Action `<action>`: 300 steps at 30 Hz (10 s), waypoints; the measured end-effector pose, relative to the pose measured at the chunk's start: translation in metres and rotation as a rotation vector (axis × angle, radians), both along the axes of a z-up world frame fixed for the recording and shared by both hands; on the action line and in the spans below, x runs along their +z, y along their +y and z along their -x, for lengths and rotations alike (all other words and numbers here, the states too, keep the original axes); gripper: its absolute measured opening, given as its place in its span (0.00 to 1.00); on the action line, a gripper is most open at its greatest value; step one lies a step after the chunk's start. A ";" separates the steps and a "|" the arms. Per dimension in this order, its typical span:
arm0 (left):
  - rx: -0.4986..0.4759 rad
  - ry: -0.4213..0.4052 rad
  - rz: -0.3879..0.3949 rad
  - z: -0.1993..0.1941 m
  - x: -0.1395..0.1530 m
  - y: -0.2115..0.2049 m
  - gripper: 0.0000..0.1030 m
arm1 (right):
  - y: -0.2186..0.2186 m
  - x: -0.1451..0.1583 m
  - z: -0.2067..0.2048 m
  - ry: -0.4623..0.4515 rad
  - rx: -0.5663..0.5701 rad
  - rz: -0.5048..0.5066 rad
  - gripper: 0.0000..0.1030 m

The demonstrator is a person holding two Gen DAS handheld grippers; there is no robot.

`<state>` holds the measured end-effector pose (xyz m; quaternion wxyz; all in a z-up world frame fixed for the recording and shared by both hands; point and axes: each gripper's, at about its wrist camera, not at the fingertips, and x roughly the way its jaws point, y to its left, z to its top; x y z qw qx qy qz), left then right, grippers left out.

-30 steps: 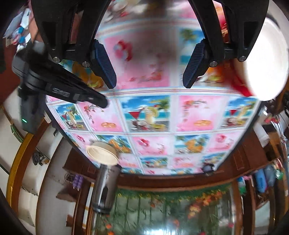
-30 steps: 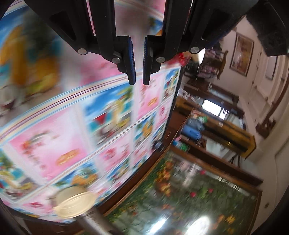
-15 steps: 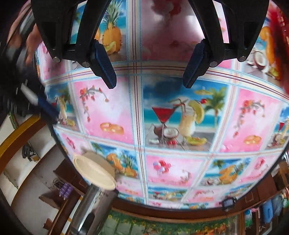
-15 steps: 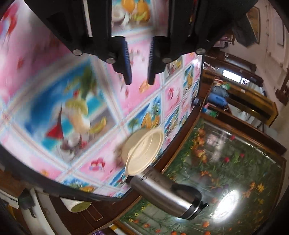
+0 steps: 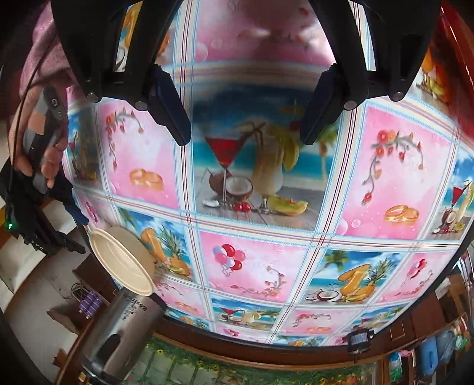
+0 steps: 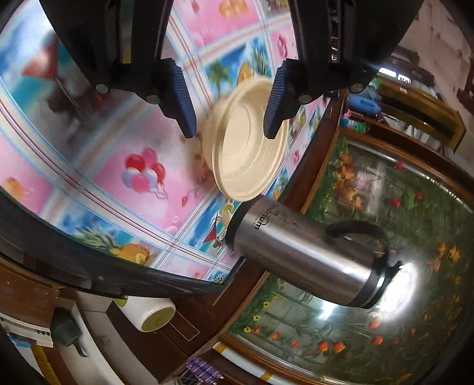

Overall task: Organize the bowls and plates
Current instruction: 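Grasp the rim of the remaining beige bowl with the right gripper, then lift the beige bowl and carry it toward the plate stack, then lower the beige bowl onto the bowls on the red plate stack, then open the right gripper to release the beige bowl on the stack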

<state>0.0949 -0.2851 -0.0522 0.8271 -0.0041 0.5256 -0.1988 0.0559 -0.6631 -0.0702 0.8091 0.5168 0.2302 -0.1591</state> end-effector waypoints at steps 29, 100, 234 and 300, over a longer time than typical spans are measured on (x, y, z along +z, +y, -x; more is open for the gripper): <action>0.182 0.111 0.351 -0.106 0.004 -0.082 0.73 | -0.005 -0.009 -0.016 -0.017 0.043 0.012 0.10; -0.001 -0.133 0.201 -0.024 0.051 -0.002 0.09 | 0.106 -0.005 0.040 -0.141 0.323 0.054 0.09; 0.297 -0.137 -0.150 0.093 0.063 0.330 0.27 | 0.482 0.051 0.053 0.055 0.909 0.135 0.17; 0.452 -0.564 -0.344 0.158 0.120 0.317 0.77 | 0.455 0.083 0.115 -0.210 0.902 0.418 0.59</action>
